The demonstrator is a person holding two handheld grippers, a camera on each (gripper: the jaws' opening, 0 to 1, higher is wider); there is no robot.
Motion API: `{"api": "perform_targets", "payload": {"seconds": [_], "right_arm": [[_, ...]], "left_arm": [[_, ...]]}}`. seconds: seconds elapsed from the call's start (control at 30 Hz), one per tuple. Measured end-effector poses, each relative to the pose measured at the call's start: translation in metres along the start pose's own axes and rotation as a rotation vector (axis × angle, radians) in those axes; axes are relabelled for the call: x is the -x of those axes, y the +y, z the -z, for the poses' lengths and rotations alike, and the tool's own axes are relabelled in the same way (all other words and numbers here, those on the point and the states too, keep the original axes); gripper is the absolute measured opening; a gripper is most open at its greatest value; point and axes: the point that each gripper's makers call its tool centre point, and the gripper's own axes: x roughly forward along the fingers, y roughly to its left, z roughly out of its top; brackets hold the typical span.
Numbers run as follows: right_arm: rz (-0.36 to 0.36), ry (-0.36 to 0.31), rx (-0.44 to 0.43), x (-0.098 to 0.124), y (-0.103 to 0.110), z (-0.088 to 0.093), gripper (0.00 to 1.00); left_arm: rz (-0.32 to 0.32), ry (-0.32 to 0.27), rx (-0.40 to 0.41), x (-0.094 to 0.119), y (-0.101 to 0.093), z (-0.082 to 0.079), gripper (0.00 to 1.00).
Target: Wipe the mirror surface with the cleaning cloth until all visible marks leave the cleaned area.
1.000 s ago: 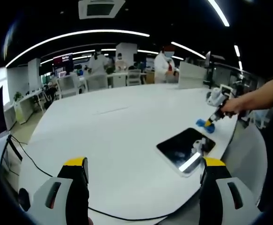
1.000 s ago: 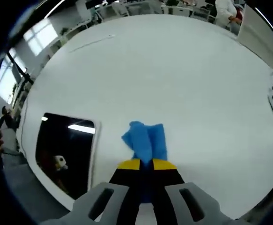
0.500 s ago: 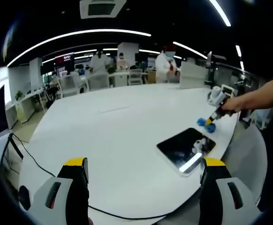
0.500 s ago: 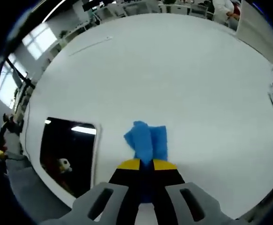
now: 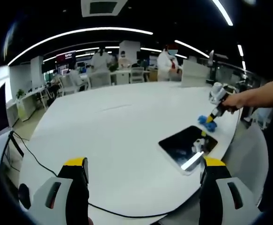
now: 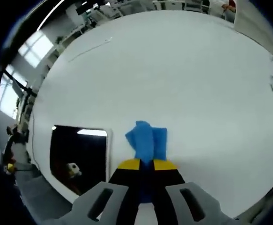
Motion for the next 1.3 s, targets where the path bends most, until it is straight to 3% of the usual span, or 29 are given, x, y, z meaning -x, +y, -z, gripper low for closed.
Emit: {"api": "perform_targets", "payload": {"seconds": [0.3, 0.47, 0.83, 1.3], "right_arm": [[-0.026, -0.022, -0.046, 0.012, 0.015, -0.011, 0.01], [-0.041, -0.020, -0.020, 0.016, 0.030, -0.012, 0.01], [-0.069, -0.004, 0.005, 0.009, 0.058, -0.014, 0.01], [-0.081, 0.034, 0.013, -0.012, 0.086, -0.012, 0.01]], "left_arm": [[0.005, -0.005, -0.003, -0.003, 0.007, -0.002, 1.00], [0.013, -0.027, -0.002, -0.004, 0.005, -0.007, 0.99], [-0.006, -0.038, 0.022, 0.010, 0.013, 0.001, 1.00], [-0.006, -0.034, 0.010, 0.011, 0.017, -0.004, 1.00]]}}
